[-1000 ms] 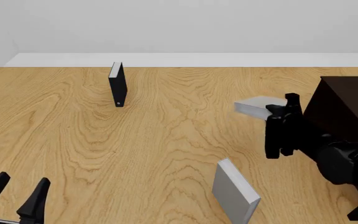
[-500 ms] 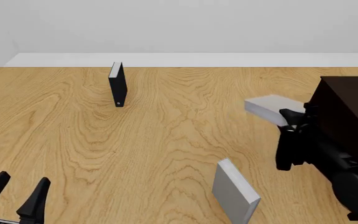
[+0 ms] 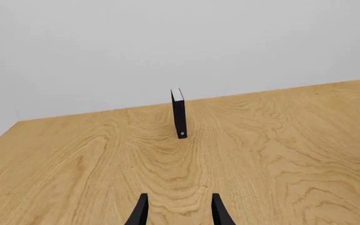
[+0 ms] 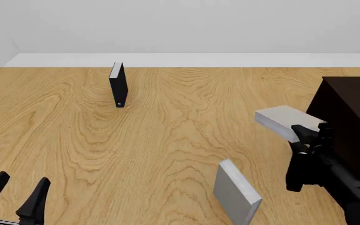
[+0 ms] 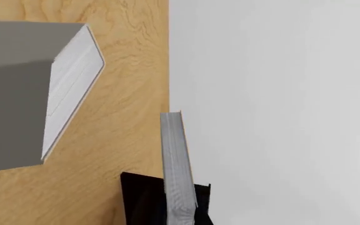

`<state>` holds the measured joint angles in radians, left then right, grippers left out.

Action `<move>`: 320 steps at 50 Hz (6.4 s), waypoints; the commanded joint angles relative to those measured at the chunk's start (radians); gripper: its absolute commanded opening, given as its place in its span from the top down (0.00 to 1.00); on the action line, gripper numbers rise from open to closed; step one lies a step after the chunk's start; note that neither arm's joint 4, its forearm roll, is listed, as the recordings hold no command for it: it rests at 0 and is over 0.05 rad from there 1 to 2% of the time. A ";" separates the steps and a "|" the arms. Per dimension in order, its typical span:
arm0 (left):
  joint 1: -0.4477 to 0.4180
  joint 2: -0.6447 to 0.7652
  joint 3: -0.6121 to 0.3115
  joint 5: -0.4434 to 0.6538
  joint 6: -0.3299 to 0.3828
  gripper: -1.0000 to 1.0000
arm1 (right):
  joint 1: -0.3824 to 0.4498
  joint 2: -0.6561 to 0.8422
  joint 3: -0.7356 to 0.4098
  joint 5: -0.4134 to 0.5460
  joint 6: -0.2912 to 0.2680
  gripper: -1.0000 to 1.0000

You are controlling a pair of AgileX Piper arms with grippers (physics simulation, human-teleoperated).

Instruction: Pick up the book on the right and place it on the cabinet shelf.

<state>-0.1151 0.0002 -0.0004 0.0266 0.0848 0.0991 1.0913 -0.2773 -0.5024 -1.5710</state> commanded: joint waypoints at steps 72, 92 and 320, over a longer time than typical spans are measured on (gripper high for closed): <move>0.033 0.001 -0.001 0.036 -0.016 0.00 | -0.250 -0.134 0.214 -0.201 0.124 1.00; 0.017 0.000 0.000 0.017 -0.019 0.00 | -0.260 -0.040 0.245 -0.322 0.132 1.00; -0.005 0.001 0.000 0.062 0.018 0.00 | -0.468 0.453 0.260 -0.717 0.134 0.00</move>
<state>-0.1125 0.0011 -0.0008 0.0848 0.0803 -0.3896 1.5754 -0.0322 -1.2200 -1.5205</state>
